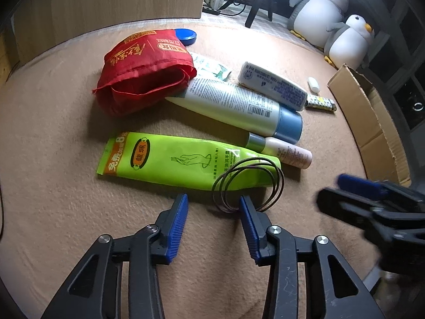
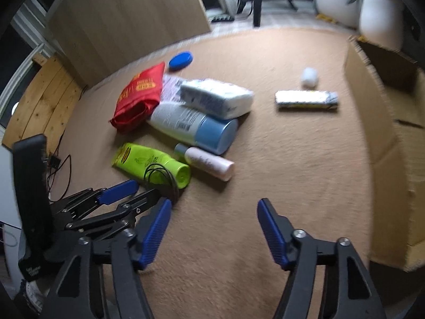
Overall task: Organize objects
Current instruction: 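Close the left tool on the black cable while the right tool also pinches it, then carry the black cable into the cardboard box and open both tools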
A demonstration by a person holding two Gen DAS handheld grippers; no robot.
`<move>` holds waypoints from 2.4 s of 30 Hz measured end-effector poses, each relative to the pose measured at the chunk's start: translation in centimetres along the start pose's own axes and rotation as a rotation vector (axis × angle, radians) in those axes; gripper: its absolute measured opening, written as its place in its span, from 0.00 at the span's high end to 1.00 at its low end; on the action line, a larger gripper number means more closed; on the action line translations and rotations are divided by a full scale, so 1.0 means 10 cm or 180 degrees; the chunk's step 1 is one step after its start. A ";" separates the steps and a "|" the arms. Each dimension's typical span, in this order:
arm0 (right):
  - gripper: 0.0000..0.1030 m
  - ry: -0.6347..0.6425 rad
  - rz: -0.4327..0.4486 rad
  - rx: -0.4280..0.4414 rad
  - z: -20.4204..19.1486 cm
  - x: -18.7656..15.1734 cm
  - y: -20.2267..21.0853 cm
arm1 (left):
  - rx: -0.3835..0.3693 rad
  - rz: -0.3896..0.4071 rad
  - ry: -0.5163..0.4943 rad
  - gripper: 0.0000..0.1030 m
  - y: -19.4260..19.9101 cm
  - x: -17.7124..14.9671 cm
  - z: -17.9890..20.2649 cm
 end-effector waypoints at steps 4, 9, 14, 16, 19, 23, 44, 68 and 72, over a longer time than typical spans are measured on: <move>0.52 -0.0061 -0.0151 0.0134 -0.03 0.02 -0.21 | -0.0039 0.0000 -0.0006 0.70 -0.02 0.02 0.00; 0.57 -0.0051 -0.0213 0.0220 -0.09 0.04 -0.33 | -0.0085 0.0001 -0.0075 0.80 -0.03 0.01 0.06; 0.68 -0.0033 -0.0240 0.0277 -0.13 0.09 -0.38 | -0.0137 0.0009 -0.0070 0.87 -0.01 -0.01 0.08; 0.73 0.0004 -0.0261 0.0303 -0.15 0.09 -0.38 | -0.0145 0.0015 -0.0070 0.90 -0.02 -0.01 0.08; 0.78 0.0059 -0.0291 0.0318 -0.21 0.06 -0.41 | -0.0146 0.0030 -0.0065 0.97 -0.02 -0.01 0.08; 0.92 0.0094 -0.0301 0.0326 -0.25 0.06 -0.42 | -0.0168 0.0043 -0.0049 0.98 -0.04 0.01 0.08; 0.97 0.0104 0.0175 0.0216 -0.05 0.15 0.24 | -0.0442 0.0407 -0.0242 0.98 0.45 0.25 0.60; 0.96 -0.0660 0.0802 -0.0503 1.77 0.08 1.40 | -0.1064 0.0398 -0.1167 0.98 0.15 0.55 2.98; 0.79 -0.0683 0.0778 -0.0630 1.91 0.04 1.45 | -0.1126 0.0291 -0.1234 0.89 0.05 0.51 3.10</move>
Point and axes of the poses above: each gripper's, at about its wrist camera, not at the fingertips, and y roughly against the way its jaws point, z to its right, x to its top, the point moved 3 cm from there along -y, roughly the way its jaws point, and after that the axes turned 2 degrees about z, right-handed, at the moved point
